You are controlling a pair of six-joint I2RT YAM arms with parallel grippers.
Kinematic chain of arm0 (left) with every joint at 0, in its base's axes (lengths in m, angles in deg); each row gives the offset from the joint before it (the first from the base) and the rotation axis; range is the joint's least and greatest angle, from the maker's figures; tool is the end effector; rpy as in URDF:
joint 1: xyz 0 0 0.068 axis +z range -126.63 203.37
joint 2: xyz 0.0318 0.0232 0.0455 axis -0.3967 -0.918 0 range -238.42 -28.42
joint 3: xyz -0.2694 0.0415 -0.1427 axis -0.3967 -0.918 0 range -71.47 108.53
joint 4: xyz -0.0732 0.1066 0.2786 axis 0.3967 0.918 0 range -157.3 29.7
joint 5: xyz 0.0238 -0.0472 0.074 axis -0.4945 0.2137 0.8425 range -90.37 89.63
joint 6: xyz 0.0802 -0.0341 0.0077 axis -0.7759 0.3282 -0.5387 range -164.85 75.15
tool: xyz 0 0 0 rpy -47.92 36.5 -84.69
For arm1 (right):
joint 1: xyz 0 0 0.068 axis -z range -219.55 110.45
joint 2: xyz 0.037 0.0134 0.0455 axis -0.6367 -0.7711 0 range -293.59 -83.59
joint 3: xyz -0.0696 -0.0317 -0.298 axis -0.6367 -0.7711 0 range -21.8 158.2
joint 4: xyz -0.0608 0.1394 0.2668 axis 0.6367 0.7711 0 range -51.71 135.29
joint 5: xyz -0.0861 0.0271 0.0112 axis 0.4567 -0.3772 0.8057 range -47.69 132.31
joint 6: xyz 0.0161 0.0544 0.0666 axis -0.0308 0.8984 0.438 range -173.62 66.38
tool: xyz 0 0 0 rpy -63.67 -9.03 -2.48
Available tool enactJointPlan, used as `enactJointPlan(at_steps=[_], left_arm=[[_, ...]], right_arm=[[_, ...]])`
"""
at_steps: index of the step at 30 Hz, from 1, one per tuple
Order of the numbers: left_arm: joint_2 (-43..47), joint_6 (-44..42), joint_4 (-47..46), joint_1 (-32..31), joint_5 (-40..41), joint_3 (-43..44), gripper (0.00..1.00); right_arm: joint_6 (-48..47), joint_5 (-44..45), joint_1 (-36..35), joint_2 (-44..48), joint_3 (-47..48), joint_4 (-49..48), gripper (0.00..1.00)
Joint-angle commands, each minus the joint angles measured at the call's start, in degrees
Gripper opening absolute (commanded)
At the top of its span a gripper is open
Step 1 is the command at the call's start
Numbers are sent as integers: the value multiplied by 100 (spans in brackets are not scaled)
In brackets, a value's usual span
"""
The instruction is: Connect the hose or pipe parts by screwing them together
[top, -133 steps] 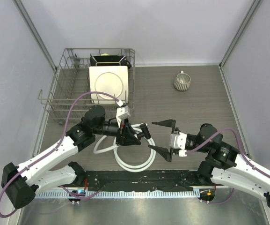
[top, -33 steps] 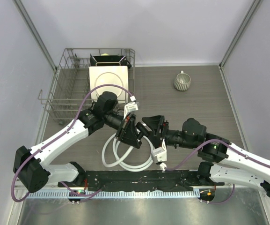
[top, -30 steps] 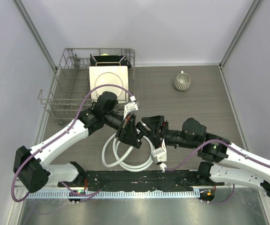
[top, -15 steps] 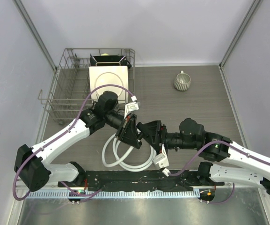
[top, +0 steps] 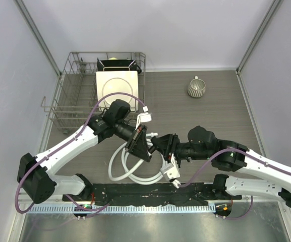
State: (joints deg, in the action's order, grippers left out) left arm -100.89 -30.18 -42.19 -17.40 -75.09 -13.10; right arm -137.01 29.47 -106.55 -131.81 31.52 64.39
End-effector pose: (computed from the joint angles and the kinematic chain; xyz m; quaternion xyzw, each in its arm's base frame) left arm 0.1799 -0.2538 0.3265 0.4157 0.6407 -0.6438 0.0468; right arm 0.0805 0.2338 0.3693 -0.8080 0.1480 0.0110 0.5702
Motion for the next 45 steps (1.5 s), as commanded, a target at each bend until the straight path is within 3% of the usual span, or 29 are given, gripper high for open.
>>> enactJointPlan(at_steps=[1, 5, 13, 17, 24, 28, 33, 38, 45], left_arm=[[-144, -1643, 1172, 17, 1841, 763, 0], [92, -1705, 848, -115, 2874, 711, 0], [804, -1547, -549, -185, 4139, -8, 0], [1322, -1739, -1444, -396, 4421, -562, 0], [1850, -2311, -1763, -651, 4747, -1064, 0], [2026, -2767, -1895, -1186, 5325, -1301, 0], [2052, -3303, -1816, -1556, 5354, -1459, 0], [2166, -3524, -1614, -1609, 5511, -1522, 0], [2237, -3718, -1605, -1627, 5670, -1557, 0]], right_arm=[[1746, -306, -23, -64, 626, 474, 1], [3151, -509, -23, -169, 680, 308, 1], [6611, 194, -15, -723, 961, -70, 1], [7634, 62, -15, -767, 671, -544, 1], [9314, 114, 152, 76, -479, -2424, 1], [10236, 475, 380, 33, -603, -2514, 1], [11071, -33, 793, -108, -752, -2776, 1], [11652, -991, 1654, -187, -735, -2874, 1], [12550, -2222, 1884, -556, -964, -3832, 1]])
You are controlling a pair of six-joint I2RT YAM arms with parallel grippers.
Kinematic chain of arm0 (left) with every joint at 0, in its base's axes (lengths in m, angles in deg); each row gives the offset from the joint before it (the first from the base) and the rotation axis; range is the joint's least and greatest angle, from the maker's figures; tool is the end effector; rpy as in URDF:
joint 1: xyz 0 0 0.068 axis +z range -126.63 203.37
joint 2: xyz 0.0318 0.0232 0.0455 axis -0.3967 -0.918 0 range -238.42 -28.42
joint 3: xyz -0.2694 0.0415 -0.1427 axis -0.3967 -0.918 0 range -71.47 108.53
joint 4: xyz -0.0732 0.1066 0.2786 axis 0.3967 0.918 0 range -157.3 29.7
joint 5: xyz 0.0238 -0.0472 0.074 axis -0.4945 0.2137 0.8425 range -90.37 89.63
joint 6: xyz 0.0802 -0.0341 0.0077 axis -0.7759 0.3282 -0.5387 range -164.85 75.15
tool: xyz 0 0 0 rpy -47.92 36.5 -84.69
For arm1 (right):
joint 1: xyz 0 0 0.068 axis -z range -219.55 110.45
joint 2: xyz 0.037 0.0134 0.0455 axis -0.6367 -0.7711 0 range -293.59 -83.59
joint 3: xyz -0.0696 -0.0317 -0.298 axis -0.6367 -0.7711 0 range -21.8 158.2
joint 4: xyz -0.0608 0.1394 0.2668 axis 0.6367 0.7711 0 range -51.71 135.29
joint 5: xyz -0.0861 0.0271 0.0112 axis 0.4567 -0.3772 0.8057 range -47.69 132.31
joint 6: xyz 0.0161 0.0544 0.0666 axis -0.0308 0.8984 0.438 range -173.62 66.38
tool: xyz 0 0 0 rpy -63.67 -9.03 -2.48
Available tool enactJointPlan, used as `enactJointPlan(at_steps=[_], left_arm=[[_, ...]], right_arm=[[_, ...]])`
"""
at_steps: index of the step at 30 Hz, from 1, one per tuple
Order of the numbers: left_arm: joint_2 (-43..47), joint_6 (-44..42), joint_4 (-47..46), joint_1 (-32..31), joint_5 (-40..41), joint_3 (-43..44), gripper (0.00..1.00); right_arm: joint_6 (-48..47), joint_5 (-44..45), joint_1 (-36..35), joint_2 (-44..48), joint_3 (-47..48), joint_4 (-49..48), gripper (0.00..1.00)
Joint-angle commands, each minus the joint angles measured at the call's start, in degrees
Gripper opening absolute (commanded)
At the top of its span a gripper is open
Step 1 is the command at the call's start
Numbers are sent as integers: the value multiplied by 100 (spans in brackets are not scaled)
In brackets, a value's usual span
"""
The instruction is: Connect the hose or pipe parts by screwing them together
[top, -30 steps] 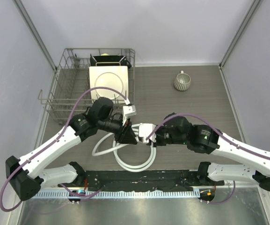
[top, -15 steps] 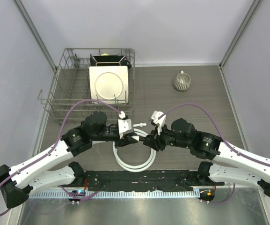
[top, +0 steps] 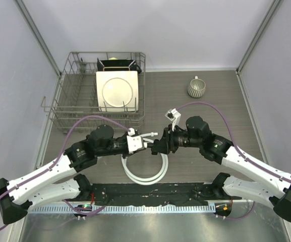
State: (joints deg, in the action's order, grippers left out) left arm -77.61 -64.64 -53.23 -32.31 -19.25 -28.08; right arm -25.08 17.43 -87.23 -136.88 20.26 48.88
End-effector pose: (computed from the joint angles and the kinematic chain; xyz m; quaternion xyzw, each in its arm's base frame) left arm 0.1262 -0.2293 0.3205 0.5687 0.5809 -0.3023 0.4978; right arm 0.1604 0.2246 0.3020 -0.2536 0.7774 0.4782 0.3205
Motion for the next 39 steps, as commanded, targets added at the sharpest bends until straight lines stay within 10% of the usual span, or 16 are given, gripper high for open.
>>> enactJointPlan(at_steps=[1, 6, 14, 15, 31, 39], left_arm=[[-82, -219, -510, -136, 120, -42, 3], [-29, -122, -528, -136, 208, 46, 61], [533, 238, -282, -136, 349, 230, 84], [603, 265, -194, -136, 349, 239, 100], [1728, 817, -184, -145, 1122, -542, 100], [1738, 1267, -396, -136, 1386, -754, 100]], right_arm=[[1348, -1166, -48, -66, 153, -2315, 1], [646, -1317, -31, -40, 337, -1588, 1], [-22, -862, 443, 145, 723, 432, 1], [-241, -712, 505, 136, 803, 731, 1], [-727, 3170, 1497, -215, 760, 1966, 1], [-805, 2631, 3455, -1155, 461, 595, 1]])
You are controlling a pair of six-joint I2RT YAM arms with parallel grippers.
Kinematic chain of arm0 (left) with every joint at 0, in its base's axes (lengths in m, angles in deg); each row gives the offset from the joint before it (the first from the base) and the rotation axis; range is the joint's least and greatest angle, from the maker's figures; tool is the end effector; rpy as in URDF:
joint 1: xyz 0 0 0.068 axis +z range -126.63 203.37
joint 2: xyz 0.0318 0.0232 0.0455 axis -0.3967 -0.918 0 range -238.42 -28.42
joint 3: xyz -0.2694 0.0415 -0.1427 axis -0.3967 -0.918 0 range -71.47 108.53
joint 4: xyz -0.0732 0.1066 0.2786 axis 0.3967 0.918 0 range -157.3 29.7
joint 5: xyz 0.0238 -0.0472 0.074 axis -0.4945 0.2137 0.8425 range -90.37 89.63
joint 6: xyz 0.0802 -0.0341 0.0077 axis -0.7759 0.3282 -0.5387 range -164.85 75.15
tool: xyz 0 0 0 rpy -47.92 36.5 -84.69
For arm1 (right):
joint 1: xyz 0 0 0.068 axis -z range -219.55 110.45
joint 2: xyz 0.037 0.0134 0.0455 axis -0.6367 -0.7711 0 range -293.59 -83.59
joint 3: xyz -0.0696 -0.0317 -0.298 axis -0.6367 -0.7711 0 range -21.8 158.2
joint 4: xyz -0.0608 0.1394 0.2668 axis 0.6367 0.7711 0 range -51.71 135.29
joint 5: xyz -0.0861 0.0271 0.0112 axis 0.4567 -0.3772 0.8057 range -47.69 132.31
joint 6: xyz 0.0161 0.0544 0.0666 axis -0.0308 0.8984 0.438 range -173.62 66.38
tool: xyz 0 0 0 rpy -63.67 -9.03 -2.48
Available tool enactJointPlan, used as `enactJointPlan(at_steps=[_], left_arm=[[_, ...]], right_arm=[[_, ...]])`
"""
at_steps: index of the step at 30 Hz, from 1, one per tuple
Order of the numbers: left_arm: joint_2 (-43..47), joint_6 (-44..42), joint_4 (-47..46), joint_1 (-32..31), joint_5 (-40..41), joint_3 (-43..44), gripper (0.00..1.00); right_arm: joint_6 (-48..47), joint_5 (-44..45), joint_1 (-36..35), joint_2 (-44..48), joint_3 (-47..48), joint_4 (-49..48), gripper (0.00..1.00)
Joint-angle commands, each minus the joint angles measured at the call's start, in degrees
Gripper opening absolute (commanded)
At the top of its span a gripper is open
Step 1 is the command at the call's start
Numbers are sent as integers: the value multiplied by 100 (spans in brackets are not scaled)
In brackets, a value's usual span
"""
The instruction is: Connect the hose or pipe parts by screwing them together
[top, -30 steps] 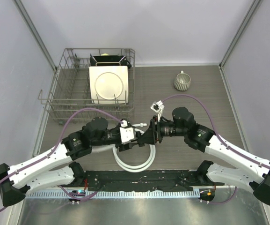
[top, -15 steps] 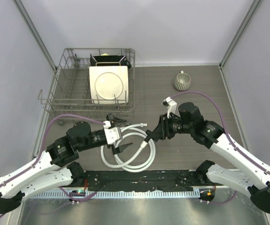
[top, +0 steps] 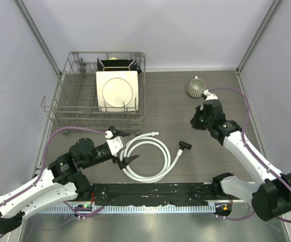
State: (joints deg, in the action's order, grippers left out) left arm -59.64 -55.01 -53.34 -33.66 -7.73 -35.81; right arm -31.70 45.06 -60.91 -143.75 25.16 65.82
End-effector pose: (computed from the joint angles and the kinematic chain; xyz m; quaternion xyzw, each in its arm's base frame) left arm 0.1007 -0.1733 0.3266 0.4560 0.6116 -0.3013 0.5720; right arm 0.2666 0.1003 0.2662 0.0143 0.9087 0.1334 0.3954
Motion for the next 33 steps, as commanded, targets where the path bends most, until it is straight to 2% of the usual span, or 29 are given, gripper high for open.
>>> enactJointPlan(at_steps=[1, 2, 5, 8, 11, 12, 14, 15, 16, 19, 23, 26, 33], left_arm=[[-85, 321, -376, -1, 235, 29, 100], [-86, 364, -385, -1, 217, 29, 100], [-95, 435, -455, -1, 182, -6, 100], [-103, 496, -412, -9, 383, -41, 100], [-226, 672, -210, -1, 629, 64, 100], [-270, 838, -148, -9, 995, 194, 100], [-401, 988, 106, -1, 1331, 388, 100], [-567, 1189, 212, -1, 1629, 502, 100], [-674, 1391, 335, -1, 1719, 773, 100], [-1008, 1953, 783, -1, 2089, 1363, 100], [-1018, 2560, 1284, -1, 2159, 1909, 100], [-562, 3104, 1128, -1, 2387, 1936, 100], [423, 3933, 555, -1, 2019, 1584, 100]], right_arm=[[-161, -203, 957, -653, -72, -1440, 1], [-187, -517, 1089, -968, -82, -1582, 1], [-82, -687, 1485, -1392, 120, -1672, 1], [111, -433, 1504, -1297, 348, -1567, 11], [77, -309, 1443, -893, 1094, -743, 33], [16, -309, 1373, -683, 1348, -183, 52], [-152, -109, 1084, -471, 2122, 382, 72], [-152, -64, 1012, -340, 2333, 811, 90], [-196, -168, 959, -103, 2640, 963, 91], [-100, -509, 932, 520, 2731, 1211, 92], [654, -529, 836, 1391, 2600, 1308, 94], [884, -976, 757, 1989, 2476, 1273, 94], [1069, -1716, 757, 2868, 1818, 1000, 95]])
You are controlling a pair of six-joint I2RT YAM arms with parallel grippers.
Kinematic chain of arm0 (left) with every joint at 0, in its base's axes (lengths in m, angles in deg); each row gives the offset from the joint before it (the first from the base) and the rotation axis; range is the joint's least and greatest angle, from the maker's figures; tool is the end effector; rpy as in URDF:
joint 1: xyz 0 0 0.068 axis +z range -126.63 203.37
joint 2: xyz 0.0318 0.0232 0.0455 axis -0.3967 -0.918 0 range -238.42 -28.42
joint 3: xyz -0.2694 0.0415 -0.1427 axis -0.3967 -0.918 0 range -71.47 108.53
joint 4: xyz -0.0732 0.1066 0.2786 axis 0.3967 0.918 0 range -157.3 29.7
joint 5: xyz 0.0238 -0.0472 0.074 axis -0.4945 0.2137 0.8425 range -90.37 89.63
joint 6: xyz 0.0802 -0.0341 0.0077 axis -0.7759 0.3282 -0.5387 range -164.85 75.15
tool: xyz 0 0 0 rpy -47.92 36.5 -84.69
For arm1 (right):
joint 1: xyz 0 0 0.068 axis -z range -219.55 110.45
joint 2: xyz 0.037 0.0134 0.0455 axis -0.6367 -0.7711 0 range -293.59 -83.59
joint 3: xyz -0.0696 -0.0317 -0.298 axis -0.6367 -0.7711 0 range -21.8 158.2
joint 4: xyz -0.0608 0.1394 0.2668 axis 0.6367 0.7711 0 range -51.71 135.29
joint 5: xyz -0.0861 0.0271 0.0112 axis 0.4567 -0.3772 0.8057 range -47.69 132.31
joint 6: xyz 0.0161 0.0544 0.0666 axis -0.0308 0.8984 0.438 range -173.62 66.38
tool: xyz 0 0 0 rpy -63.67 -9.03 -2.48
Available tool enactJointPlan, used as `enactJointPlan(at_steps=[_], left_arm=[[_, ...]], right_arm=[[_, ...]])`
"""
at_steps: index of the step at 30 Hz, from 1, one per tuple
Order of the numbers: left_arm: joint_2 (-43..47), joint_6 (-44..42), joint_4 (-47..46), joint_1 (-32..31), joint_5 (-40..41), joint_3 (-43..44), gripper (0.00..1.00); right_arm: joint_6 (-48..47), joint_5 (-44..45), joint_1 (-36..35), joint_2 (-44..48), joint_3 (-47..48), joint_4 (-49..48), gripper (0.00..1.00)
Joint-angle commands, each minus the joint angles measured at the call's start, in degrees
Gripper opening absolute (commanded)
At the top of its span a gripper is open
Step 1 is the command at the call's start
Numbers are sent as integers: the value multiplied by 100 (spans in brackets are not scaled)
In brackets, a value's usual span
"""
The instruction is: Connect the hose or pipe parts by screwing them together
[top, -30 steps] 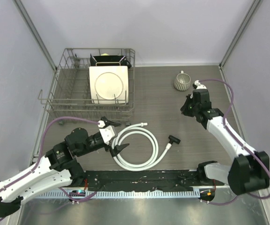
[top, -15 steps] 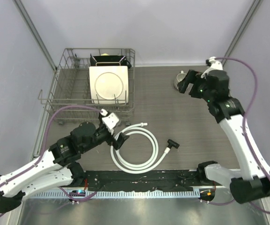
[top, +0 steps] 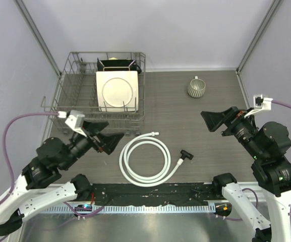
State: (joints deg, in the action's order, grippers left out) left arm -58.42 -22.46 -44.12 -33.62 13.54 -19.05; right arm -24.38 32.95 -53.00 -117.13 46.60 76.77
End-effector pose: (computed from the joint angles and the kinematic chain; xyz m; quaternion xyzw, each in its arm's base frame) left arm 0.1017 -0.1222 0.4288 0.1289 0.6998 -0.3790 0.5916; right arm 0.1202 0.0417 0.4865 0.0444 0.7275 0.3037 0.6137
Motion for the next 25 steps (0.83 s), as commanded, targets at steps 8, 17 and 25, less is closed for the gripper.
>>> enactJointPlan(at_steps=[8, 17, 25], left_arm=[[556, 433, 134, -5, 190, 206, 100], [539, 248, 275, -14, 340, 330, 100], [486, 125, 257, -5, 349, 426, 100]], right_arm=[[425, -575, -35, 322, -389, -59, 96], [504, -627, -26, 216, -354, -147, 96], [399, -654, -35, 155, -284, -148, 96]])
